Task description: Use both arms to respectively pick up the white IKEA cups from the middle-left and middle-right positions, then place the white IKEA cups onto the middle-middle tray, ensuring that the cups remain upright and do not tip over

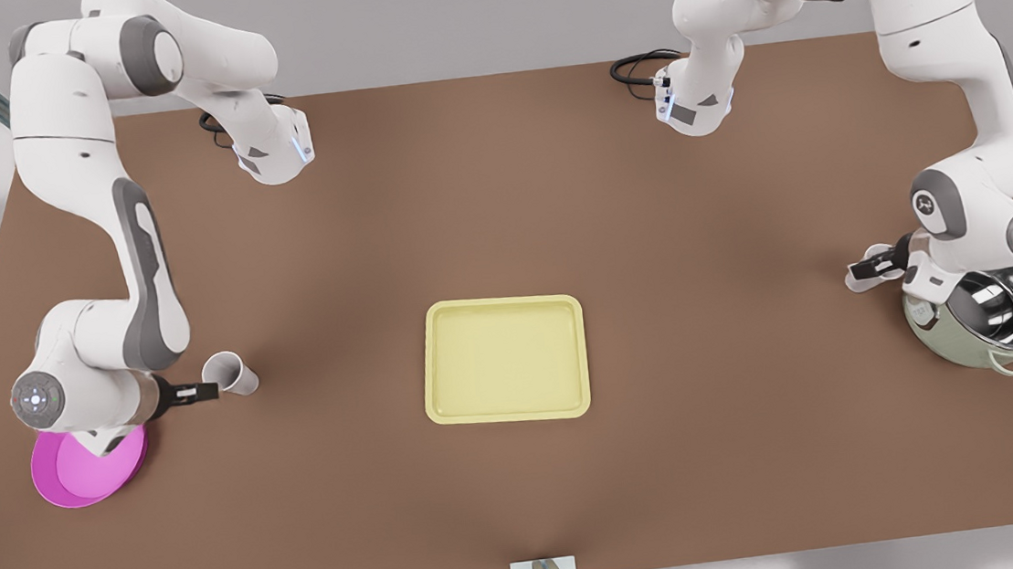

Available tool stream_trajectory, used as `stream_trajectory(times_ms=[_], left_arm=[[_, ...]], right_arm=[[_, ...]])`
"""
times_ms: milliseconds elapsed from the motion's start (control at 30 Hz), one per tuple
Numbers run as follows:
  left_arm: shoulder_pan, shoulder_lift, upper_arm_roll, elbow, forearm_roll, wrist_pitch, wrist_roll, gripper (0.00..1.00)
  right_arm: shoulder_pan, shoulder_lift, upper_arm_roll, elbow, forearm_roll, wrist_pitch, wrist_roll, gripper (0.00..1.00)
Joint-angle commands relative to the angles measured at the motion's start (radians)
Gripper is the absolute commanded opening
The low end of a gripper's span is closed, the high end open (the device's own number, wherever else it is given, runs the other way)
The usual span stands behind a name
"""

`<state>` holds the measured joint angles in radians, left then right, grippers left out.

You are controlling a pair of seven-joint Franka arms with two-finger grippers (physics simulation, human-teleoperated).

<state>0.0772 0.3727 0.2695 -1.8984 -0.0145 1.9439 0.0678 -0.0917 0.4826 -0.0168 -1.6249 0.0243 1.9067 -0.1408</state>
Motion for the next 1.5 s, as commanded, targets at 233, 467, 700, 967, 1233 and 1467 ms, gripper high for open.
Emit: stream_trajectory(times_ms=[233,467,700,967,1233,1467], left_arm=[[0.035,0.084,0.000,-0.047,-0.002,0.125,0.102,1.00],[0.035,0.107,-0.001,-0.050,-0.051,0.173,0.101,0.21],[0.030,0.075,-0.007,-0.045,-0.058,0.191,0.119,0.21],[-0.407,0.166,-0.167,0.475,-0.056,-0.194,-0.600,0.21],[-0.625,0.345,-0.286,0.634,-0.013,0.041,-0.990,0.21],[-0.708,0.469,-0.285,0.756,0.033,0.070,-1.011,0.21]], right_arm=[[-0.057,-0.025,-0.002,-0.168,0.008,0.242,-0.207,1.00],[-0.072,-0.056,0.000,-0.282,0.008,0.344,-0.247,1.00],[-0.071,-0.076,0.000,-0.346,0.006,0.370,-0.273,1.00],[-0.057,-0.068,0.012,-0.382,0.006,0.416,-0.275,1.00],[-0.056,-0.044,0.018,-0.386,0.005,0.451,-0.309,0.66],[-0.017,-0.033,0.018,-0.355,0.003,0.431,-0.319,0.21]])
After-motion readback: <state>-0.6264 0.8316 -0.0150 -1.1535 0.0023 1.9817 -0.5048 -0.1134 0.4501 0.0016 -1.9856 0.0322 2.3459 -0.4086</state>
